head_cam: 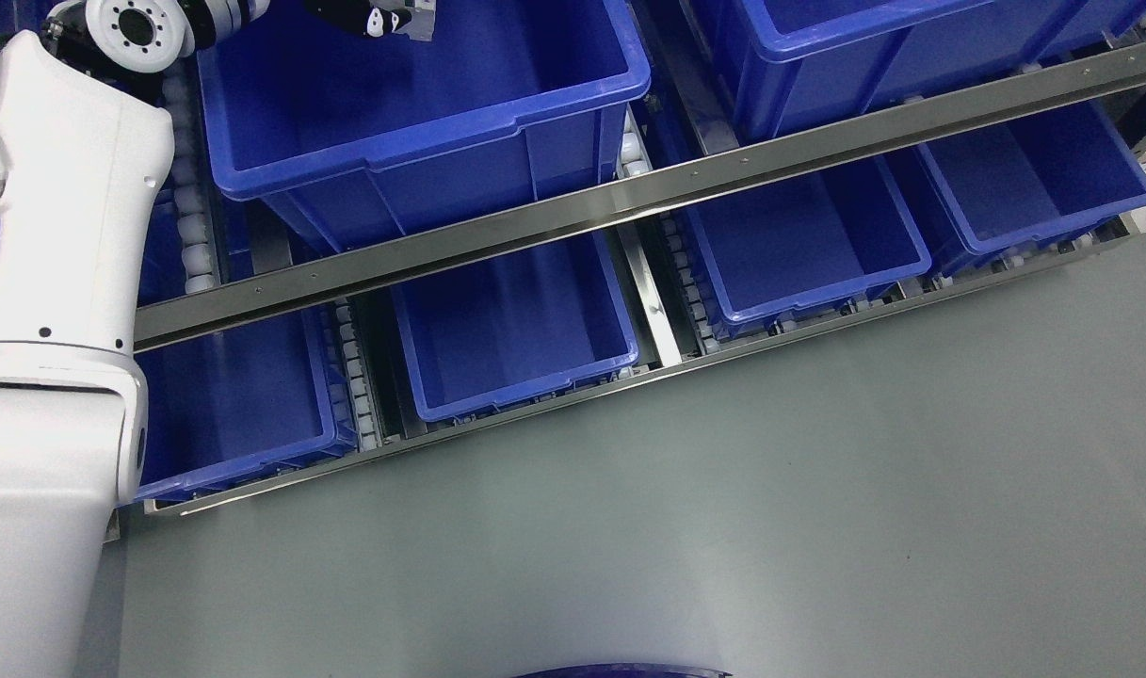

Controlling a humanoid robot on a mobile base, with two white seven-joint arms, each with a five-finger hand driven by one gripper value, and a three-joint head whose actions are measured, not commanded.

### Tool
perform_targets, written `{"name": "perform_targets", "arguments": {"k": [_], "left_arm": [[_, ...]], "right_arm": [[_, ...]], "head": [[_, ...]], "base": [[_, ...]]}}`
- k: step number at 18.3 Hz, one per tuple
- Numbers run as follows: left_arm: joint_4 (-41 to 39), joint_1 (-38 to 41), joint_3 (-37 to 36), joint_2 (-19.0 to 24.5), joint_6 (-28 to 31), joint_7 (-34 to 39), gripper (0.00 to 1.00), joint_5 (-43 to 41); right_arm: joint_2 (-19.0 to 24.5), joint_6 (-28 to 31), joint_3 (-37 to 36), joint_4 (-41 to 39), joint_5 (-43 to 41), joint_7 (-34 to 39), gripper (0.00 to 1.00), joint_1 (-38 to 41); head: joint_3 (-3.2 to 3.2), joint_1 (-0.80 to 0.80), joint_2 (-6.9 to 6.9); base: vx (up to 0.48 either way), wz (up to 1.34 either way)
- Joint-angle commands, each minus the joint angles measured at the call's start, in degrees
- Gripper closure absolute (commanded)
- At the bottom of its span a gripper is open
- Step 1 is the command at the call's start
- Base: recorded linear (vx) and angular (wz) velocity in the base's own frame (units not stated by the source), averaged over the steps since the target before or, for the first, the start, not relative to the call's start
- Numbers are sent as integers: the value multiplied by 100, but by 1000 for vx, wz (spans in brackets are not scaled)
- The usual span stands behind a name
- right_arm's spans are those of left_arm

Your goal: Place circuit breaker on shelf

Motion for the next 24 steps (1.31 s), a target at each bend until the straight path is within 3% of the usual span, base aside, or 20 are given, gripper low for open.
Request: {"name": "perform_targets", "arguments": {"k": [1,8,12,15,19,21,24], "left_arm": [[1330,-224,-402,-286,7,27,73,-133],[1348,-232,-278,-225,51,396,35,-133],[1304,-417,124,-207,77,414,22,-116],[1199,-697,1483,-321,278,676,18,-46],[885,-865,4234,-1488,367,2298,11,463],[226,-717,4573,-1795,419,3039,7,648],[-1475,-225,4503,-1795,1348,3191,1,780]], "right_arm": [[-100,-214,0,-8,-5,-4,0,88],[-100,-214,0,0,3,-4,0,88],[-100,-214,0,0,-5,-4,0,88],[-100,-214,0,0,4,-4,0,88],[-100,-214,0,0,4,-4,0,88],[-100,-214,0,0,4,-4,0,88],[-100,-214,0,0,3,-4,0,88]], "head": [[0,0,0],[0,0,0],[0,0,0],[0,0,0],[0,0,0],[0,0,0],[0,0,0]], "base": [[0,0],[0,0],[0,0],[0,0],[0,0],[0,0],[0,0]]}}
